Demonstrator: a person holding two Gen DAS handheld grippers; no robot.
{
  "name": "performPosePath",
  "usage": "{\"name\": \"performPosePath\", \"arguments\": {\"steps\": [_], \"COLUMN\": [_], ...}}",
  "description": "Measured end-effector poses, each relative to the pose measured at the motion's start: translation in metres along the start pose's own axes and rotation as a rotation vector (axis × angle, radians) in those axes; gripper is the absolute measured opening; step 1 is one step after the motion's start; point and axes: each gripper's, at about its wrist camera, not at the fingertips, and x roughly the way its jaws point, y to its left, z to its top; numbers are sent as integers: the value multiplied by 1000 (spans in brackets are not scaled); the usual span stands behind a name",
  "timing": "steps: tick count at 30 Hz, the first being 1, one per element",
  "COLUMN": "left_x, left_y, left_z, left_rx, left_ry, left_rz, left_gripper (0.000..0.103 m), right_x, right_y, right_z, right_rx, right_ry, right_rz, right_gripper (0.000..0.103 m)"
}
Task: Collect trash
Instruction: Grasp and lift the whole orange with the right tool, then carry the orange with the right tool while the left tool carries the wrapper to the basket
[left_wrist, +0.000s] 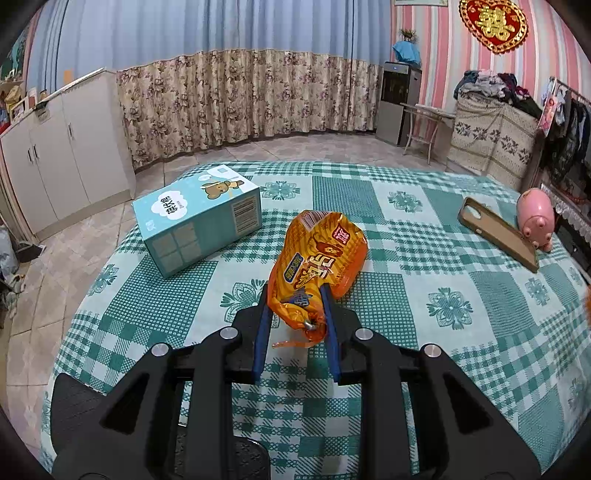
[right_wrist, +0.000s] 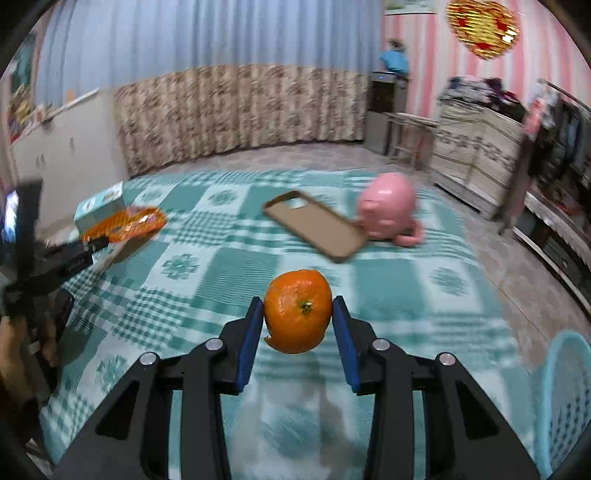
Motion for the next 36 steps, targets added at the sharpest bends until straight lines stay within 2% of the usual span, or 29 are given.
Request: {"name": "performPosePath", "arguments": {"steps": [3, 5, 8, 11, 14, 17, 20, 24, 31, 36], "left_x": [-6, -16, -42, -71, -104, -129, -142, -149, -168, -179], "left_y": [-8, -14, -38, -72, -115, -168, -210, -256, -339, -394], "left_z": [2, 4, 8, 12, 11, 2, -9, -19, -32, -51], "left_rx": [30, 32, 29, 72, 117, 182, 227, 280, 410, 488], "left_ry": [-16, -25, -37, -78, -103, -84, -58, -25, -44, -41], "left_rz": [30, 14, -77, -143, -253, -381, -459, -525, -606, -668], "left_gripper": [24, 24, 24, 24, 24, 24, 24, 24, 24, 24], "right_x": [-44, -66, -99, -123, -131, -135, -144, -156, -166, -154], "right_y": [-44, -69, -106, -140, -166, -191, -216, -247, -292, -317], "right_z": [-9, -14, -23, -33, -45, -55, -62, -75, -90, -97], "right_rx": [106, 150, 219, 276, 311, 361, 407, 472, 557, 592], "right_ry": [-35, -56, -92, -115, -119, -118, -130, -132, -144, -123], "right_rz": [-53, -102, -200, -288, -355, -376, -401, -450, -515, -539], "right_gripper": [39, 39, 39, 39, 39, 39, 39, 39, 39, 39]}}
